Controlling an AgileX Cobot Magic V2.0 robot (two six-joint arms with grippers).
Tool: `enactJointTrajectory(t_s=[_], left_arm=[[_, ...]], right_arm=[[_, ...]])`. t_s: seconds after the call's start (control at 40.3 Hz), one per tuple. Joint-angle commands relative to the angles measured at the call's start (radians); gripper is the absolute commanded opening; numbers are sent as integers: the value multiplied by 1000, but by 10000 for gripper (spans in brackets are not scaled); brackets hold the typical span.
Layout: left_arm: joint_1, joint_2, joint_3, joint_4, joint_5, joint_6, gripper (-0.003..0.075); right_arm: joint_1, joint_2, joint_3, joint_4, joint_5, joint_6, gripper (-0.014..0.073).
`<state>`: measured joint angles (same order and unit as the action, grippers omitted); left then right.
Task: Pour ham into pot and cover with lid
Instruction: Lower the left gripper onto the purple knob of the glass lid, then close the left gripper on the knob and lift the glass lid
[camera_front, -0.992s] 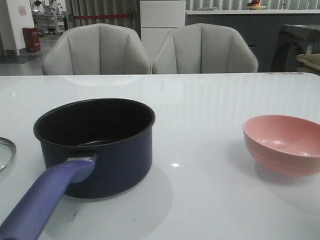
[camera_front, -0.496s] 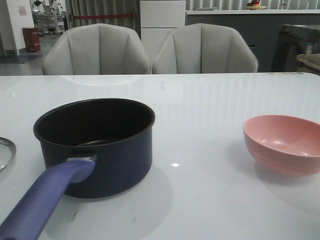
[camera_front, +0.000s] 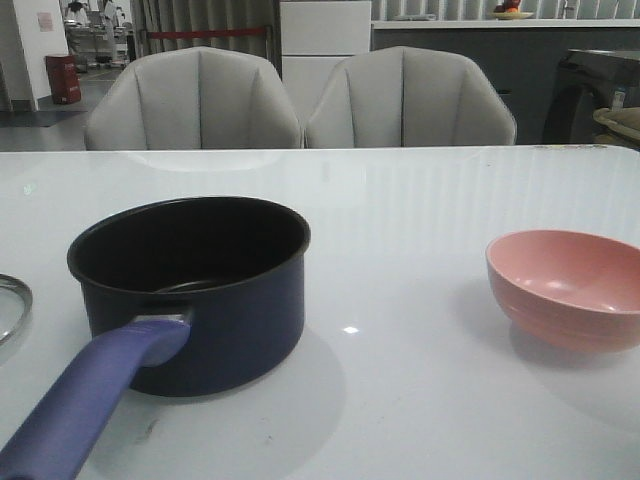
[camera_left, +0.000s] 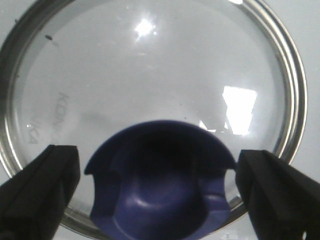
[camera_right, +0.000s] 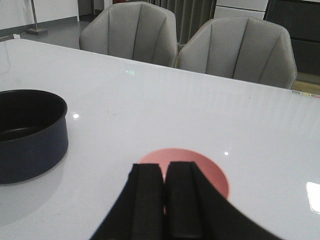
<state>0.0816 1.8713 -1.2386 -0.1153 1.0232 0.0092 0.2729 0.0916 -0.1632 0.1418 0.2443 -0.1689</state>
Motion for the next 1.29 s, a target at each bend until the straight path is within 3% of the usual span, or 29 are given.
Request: enactJointTrajectory(t_s=[0.0,0.347,0.471,0.669,0.843,1.066,1.264], left_arm=[[2,-32,-27,-13,2,2,646],[2,-32,-27,-13,-15,2,635],[2,-32,-27,-13,-15,2,561],[2,-32,-27,-13,-15,2,347],[2,-32,-27,-13,-11,2,207],[2,-32,-27,-13,-11,2,114],[2,-32,-29,-13,-11,4,114]], right_arm=[[2,10,-27,-7,-78,-7,141],[2,10,-27,-7,-78,-7,141],[2,10,-27,-7,-78,-7,141],[2,10,-27,-7,-78,-7,141],[2,10,-27,-7,-78,-7,141],[2,10,-27,-7,-78,-7,141],[2,10,-27,-7,-78,-7,141]])
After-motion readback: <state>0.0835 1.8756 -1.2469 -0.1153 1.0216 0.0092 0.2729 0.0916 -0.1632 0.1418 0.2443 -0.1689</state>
